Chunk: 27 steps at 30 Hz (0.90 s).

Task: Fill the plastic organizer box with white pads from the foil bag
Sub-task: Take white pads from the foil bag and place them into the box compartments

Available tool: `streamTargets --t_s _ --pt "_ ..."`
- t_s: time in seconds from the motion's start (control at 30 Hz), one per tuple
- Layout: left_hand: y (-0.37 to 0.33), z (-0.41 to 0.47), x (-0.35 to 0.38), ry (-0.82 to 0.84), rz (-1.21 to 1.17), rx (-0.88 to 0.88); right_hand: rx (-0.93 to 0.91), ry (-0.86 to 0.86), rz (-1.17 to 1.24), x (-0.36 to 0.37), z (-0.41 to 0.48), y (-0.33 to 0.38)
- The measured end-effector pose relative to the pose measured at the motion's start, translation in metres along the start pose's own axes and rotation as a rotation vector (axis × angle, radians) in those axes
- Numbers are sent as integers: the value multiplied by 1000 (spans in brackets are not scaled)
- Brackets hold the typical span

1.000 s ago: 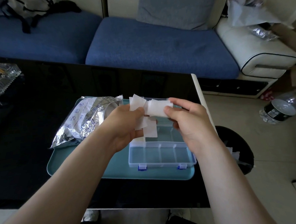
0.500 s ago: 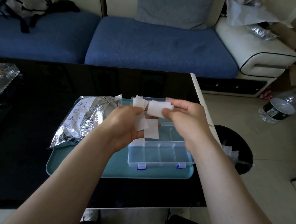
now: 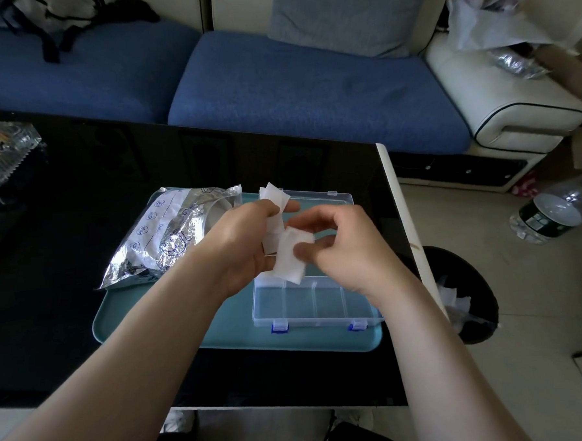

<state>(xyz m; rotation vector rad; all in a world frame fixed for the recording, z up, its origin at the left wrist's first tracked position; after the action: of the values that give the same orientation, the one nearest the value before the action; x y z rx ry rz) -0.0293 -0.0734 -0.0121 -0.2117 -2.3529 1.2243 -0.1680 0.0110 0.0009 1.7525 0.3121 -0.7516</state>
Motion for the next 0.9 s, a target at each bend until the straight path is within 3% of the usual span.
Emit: streamTargets --t_s 0.3,0.6,0.77,0.9 --pt "-1 -2 1 2 27 12 -82 -66 -118 5 2 1" --pt "-5 -4 -2 -26 43 -13 117 -207 236 -14 1 -1" --pt "-5 -8 3 83 -8 -79 -31 -117 437 -14 -3 11" --pt "-2 -8 5 155 63 -100 -84 -141 342 -9 -3 12"
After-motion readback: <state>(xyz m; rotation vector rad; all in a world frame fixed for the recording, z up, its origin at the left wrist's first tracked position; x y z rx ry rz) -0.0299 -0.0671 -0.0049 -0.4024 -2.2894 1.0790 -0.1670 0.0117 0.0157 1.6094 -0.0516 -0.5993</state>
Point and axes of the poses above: each hand's wrist, its own z-axis towards the middle knuckle, its own x-axis out of the palm, y = z × x, the point moved 2 cm from there along z, towards the middle knuckle, and after that the axes turned 9 degrees about -z, right-handed, at the moved point
